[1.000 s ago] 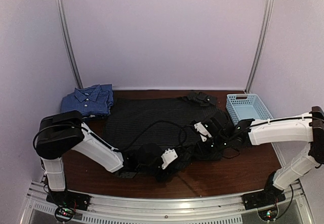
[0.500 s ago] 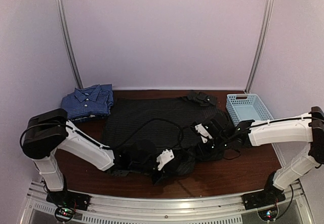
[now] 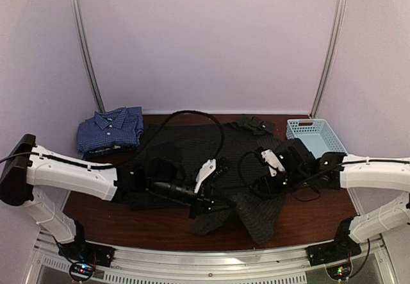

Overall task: Fold and stack the long sleeve shirts
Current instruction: Adjust the sleeve at the center of the board.

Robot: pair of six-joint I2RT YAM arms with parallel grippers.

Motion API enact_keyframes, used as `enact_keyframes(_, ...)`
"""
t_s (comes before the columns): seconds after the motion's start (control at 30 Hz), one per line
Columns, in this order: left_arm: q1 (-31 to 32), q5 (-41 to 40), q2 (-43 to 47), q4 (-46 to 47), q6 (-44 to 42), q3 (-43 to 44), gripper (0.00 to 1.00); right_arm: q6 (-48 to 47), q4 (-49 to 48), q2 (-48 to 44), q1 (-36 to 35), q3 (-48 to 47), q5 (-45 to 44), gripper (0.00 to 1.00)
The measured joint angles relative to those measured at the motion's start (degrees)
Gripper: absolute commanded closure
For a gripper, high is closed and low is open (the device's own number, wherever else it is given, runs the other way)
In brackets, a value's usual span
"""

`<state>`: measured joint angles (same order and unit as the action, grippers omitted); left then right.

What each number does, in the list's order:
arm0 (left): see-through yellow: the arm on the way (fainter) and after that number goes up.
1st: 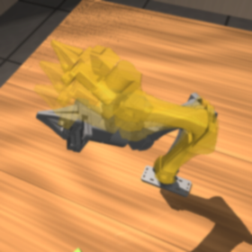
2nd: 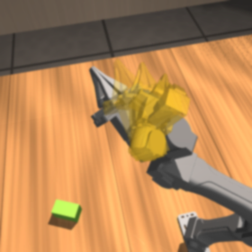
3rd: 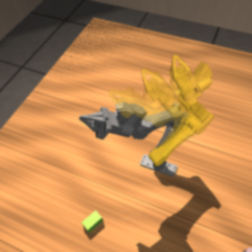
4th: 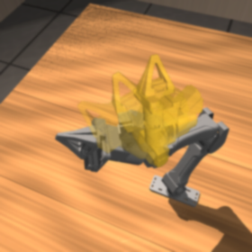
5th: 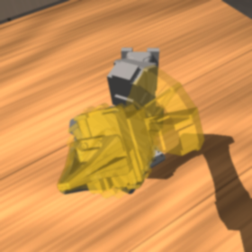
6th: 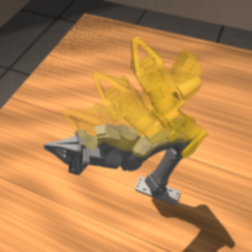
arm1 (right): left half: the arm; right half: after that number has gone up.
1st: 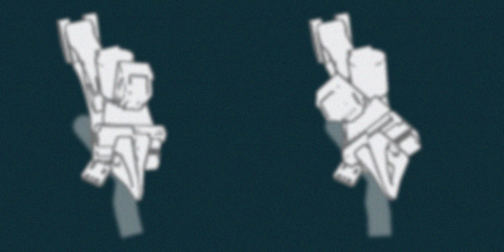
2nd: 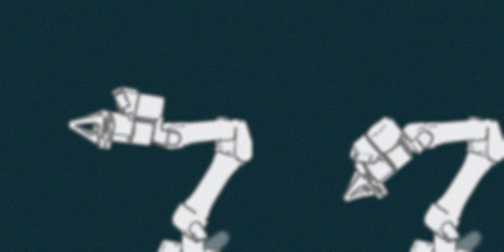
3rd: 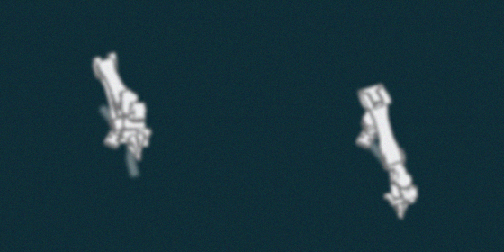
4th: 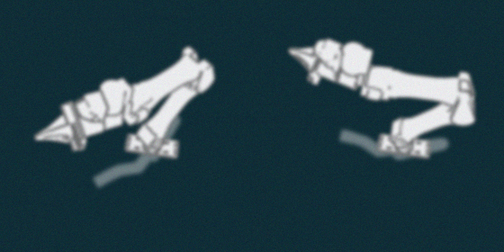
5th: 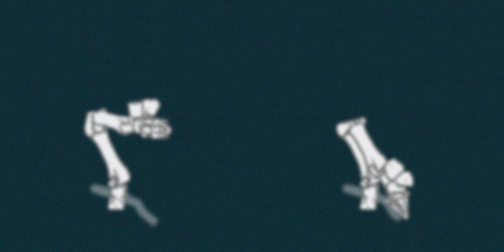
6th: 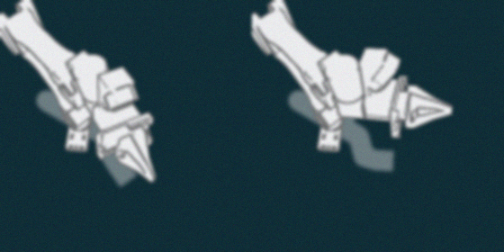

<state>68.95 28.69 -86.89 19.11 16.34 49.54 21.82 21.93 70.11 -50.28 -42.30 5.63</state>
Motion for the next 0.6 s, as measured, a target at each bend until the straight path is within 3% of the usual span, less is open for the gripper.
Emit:
enact_keyframes(0.27,-1.5,-5.8,-4.2,-9.3,4.4,13.1,1.00,3.0,3.3,-7.1,0.7,0.4,-3.0,0.29)
enact_keyframes(0.6,-12.1,-2.8,-12.2,-10.5,12.9,17.8,1.00,8.1,4.9,-13.3,2.5,2.1,-6.4,0.22)
